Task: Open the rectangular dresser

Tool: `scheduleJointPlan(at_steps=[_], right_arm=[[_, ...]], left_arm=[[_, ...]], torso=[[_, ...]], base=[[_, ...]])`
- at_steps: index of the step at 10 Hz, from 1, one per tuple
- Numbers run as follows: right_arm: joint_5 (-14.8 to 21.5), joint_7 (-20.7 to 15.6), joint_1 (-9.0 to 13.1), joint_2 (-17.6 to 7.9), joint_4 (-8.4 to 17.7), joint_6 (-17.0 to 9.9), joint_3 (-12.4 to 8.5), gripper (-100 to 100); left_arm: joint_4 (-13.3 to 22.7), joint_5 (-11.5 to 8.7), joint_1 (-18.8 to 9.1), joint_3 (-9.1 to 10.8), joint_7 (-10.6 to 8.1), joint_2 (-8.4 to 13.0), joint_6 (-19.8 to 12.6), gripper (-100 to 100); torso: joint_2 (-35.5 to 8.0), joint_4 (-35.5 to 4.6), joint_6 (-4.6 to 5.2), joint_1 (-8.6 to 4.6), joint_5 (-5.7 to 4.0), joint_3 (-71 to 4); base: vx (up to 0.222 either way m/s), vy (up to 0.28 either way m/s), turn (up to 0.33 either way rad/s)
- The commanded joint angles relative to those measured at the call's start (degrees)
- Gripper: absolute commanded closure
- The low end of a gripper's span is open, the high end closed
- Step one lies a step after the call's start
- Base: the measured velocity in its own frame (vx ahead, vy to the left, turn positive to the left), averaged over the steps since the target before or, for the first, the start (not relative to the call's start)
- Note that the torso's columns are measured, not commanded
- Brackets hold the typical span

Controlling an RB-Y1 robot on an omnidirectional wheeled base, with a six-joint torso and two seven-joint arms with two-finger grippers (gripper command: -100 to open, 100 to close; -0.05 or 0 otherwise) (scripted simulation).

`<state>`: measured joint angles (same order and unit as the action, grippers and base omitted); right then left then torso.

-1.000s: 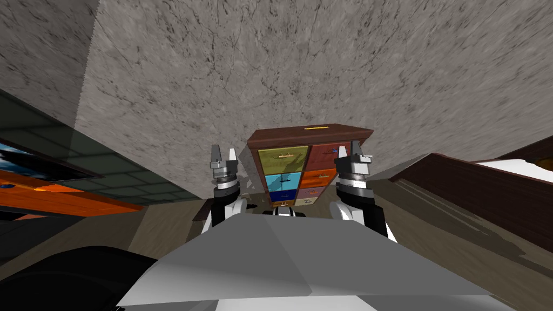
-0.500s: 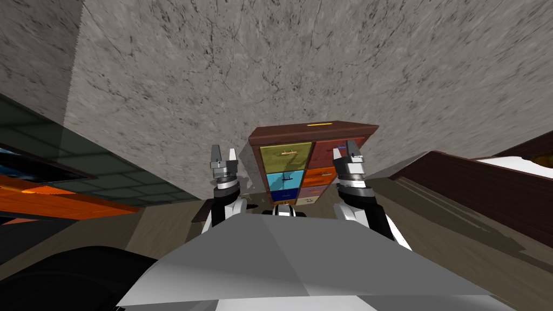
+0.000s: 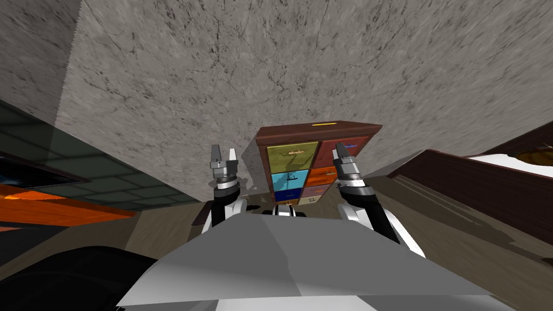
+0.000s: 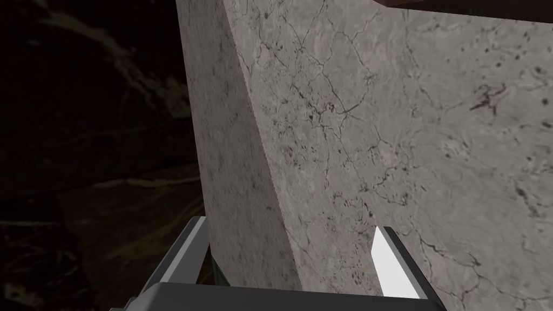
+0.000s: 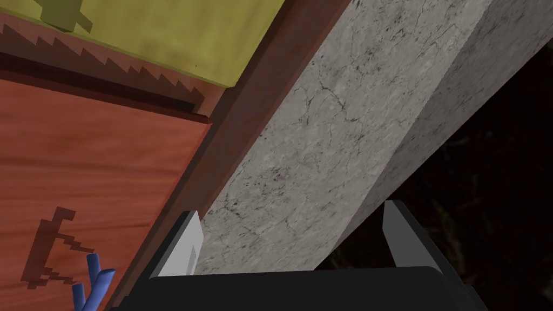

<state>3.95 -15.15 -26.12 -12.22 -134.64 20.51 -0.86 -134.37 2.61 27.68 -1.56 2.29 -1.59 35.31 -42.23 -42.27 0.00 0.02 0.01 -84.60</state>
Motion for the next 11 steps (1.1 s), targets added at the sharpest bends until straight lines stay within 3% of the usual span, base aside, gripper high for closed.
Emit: scheduleJointPlan(at_steps=[1,11], right_arm=[[1.5,-3.85,0.28,-1.26,0.35,-0.83,-0.57,-100],[7.57,-17.45,1.26,-5.05,2.06,-3.58,-3.29,-100]], left_arm=[[0.0,0.0,0.0,0.0,0.0,0.0,0.0,0],[0.0,0.0,0.0,0.0,0.0,0.0,0.0,0]], torso=[[-0.02,0.0,-0.01,-0.11,-0.03,0.0],[-0.06,-0.02,0.0,0.01,0.0,0.04]], base=[[-0.002,0.063,-0.024],[-0.006,0.084,-0.038]])
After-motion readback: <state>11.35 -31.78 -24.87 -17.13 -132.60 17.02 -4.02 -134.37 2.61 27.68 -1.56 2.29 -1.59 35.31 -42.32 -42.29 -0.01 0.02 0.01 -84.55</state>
